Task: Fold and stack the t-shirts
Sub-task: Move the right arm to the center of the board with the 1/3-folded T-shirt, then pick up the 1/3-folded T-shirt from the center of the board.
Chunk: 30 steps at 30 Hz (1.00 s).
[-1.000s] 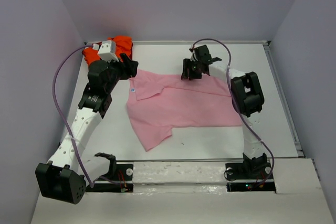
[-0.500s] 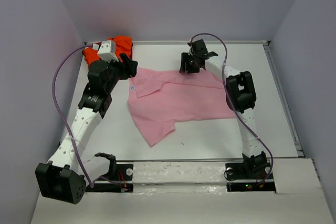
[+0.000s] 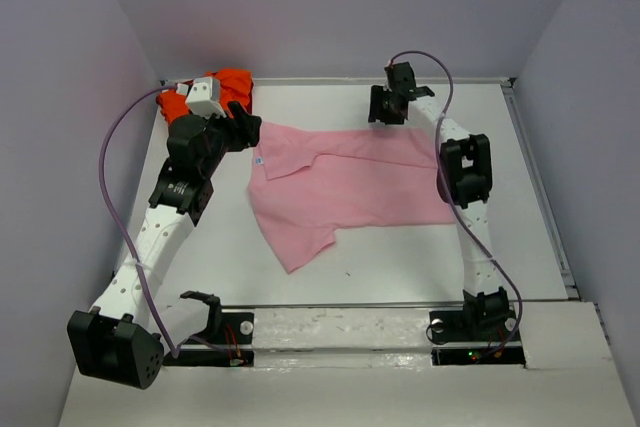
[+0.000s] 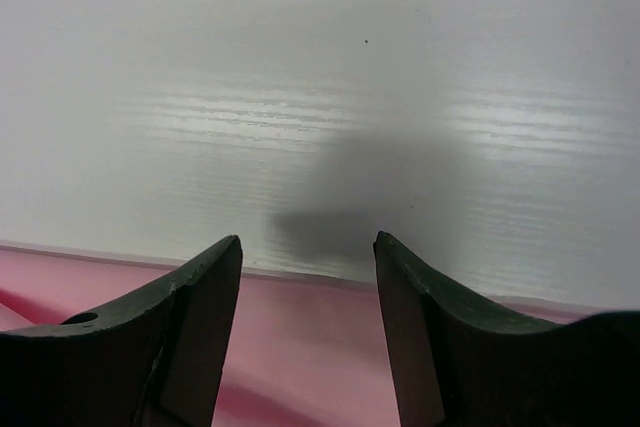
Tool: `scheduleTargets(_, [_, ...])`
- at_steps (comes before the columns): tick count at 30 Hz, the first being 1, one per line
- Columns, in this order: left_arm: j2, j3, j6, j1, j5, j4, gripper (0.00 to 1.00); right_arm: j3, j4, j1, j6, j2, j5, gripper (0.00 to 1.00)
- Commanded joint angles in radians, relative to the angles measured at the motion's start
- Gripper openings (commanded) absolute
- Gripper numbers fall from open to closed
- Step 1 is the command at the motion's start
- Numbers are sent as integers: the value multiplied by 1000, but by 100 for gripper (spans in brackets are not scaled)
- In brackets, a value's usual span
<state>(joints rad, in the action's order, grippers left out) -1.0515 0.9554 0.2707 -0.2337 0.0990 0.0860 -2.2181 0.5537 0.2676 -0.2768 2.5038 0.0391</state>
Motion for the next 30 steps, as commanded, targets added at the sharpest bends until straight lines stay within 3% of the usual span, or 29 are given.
scheduleTargets(1, [15,-9,-13,2,-10,41,68,-83,-9,5,82,-14,62,62])
scheduleTargets(7, [11,-17,-2,1,-4,52,68,-54,-38,5,77,-161,122,62])
scheduleTargets(12, [22,-29,56,-44,-54,29,68,303,-147,5,18,-524,81,61])
scheduleTargets(13, [21,-21,70,-85,-62,12,68,477,-173,5,-11,-586,58,61])
scheduleTargets(15, [39,-65,162,-130,-51,-5,68,725,-253,5,-57,-761,-2,61])
scheduleTargets(20, [123,-249,405,-173,-15,3,66,1056,-279,5,-131,-1023,-99,60])
scheduleTargets(24, [208,-375,524,-233,-7,-8,64,1251,-256,5,-200,-1169,-157,59])
scheduleTargets(30, [269,-475,604,-425,-194,-127,63,1443,-216,5,-292,-1293,-272,58])
